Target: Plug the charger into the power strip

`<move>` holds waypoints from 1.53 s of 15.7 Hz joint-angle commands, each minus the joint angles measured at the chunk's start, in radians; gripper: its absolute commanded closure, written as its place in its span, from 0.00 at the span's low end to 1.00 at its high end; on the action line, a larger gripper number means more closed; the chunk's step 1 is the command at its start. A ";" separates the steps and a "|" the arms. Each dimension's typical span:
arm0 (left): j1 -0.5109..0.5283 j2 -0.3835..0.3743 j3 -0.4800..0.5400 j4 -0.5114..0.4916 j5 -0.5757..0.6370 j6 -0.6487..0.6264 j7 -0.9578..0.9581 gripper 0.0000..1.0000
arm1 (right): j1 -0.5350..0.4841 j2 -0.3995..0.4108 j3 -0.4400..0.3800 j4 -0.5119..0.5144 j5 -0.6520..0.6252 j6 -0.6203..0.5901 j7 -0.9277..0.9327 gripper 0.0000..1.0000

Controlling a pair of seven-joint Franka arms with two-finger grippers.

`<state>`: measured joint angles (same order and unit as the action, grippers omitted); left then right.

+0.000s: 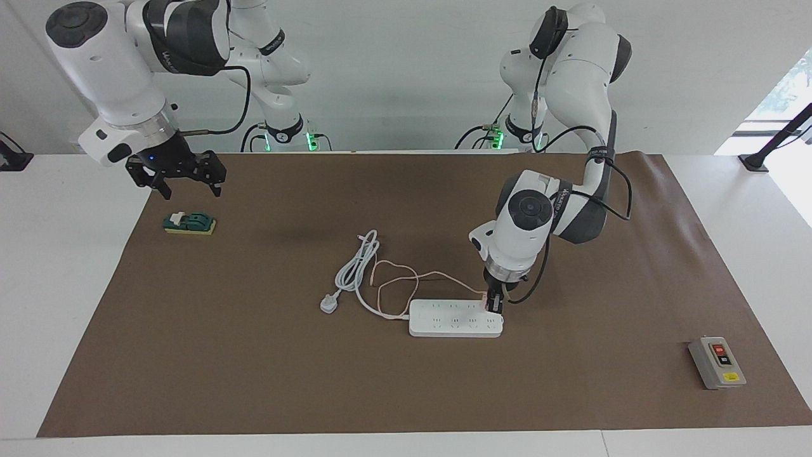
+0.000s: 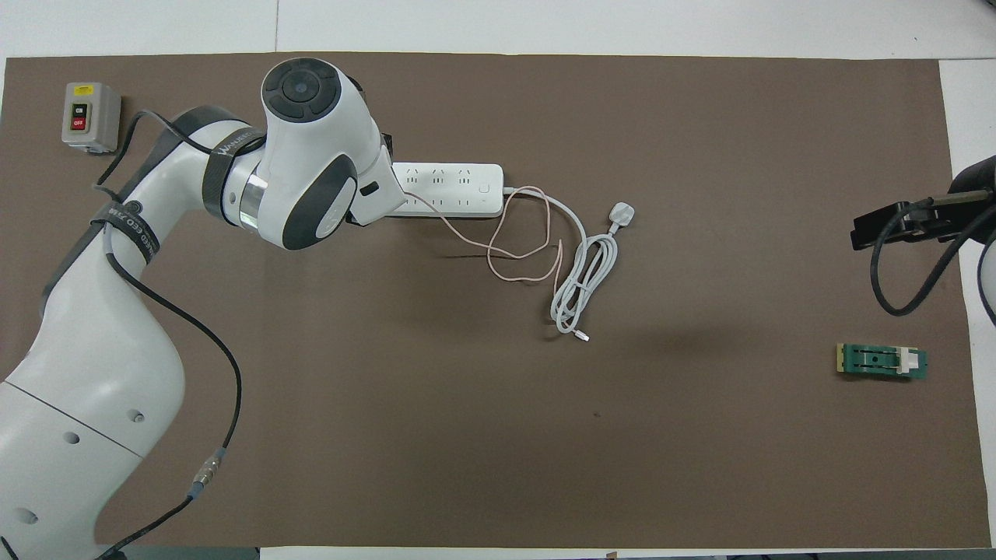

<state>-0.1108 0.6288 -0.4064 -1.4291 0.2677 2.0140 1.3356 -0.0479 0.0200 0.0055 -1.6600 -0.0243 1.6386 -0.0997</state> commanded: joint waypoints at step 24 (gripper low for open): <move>0.045 0.011 -0.046 0.041 -0.081 -0.123 -0.174 0.00 | -0.012 -0.014 0.011 -0.007 -0.014 -0.011 -0.002 0.00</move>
<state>-0.0823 0.6599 -0.4308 -1.4188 0.2160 1.9463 1.1533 -0.0479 0.0200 0.0055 -1.6600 -0.0243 1.6386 -0.0997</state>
